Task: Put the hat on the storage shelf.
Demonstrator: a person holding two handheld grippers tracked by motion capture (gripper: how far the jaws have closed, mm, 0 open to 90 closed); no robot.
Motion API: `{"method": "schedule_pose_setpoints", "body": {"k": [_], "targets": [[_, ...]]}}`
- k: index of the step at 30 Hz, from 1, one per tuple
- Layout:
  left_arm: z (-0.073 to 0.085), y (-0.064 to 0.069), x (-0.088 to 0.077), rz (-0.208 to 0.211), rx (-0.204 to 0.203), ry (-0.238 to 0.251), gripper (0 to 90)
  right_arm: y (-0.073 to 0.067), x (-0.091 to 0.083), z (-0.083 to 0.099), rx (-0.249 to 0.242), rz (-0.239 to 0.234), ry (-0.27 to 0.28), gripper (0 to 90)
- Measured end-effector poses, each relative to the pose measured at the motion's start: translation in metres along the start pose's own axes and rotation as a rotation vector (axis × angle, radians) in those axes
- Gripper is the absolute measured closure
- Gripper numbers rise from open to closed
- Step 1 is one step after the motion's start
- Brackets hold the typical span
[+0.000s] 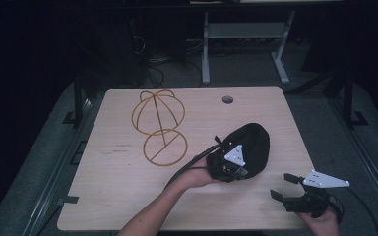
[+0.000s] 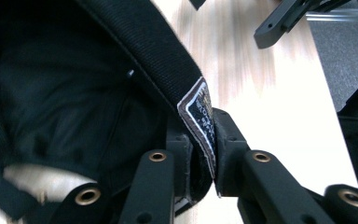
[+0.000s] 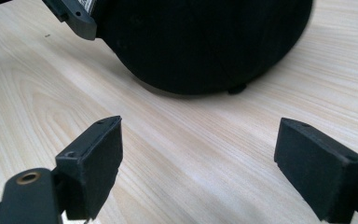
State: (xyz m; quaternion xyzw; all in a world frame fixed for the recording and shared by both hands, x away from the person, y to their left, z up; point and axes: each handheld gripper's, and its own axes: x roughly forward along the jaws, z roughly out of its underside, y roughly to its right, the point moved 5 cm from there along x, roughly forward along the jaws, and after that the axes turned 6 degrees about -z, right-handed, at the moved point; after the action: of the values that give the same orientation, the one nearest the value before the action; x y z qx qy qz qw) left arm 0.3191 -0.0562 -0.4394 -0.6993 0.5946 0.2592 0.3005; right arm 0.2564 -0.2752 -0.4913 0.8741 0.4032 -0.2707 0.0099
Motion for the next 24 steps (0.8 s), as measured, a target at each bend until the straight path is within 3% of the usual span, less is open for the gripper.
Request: {"method": "schedule_pose_setpoints", "body": {"k": [8,15,18,24], "targets": [[-0.002,-0.006,-0.013,0.015,-0.038,0.047,82.0,-0.007,0.003,-0.006,-0.002,-0.021,0.018,14.8],[-0.014,-0.01,-0.028,0.028,-0.023,0.073,82.3,-0.011,0.005,-0.014,0.001,-0.035,0.049,14.9],[-0.022,-0.013,-0.039,0.047,-0.032,0.111,82.3,-0.013,0.001,-0.028,0.026,-0.068,0.115,15.0],[-0.031,-0.017,-0.057,0.063,-0.046,0.149,82.3,-0.011,0.002,-0.051,0.012,-0.056,0.145,15.6]]}}
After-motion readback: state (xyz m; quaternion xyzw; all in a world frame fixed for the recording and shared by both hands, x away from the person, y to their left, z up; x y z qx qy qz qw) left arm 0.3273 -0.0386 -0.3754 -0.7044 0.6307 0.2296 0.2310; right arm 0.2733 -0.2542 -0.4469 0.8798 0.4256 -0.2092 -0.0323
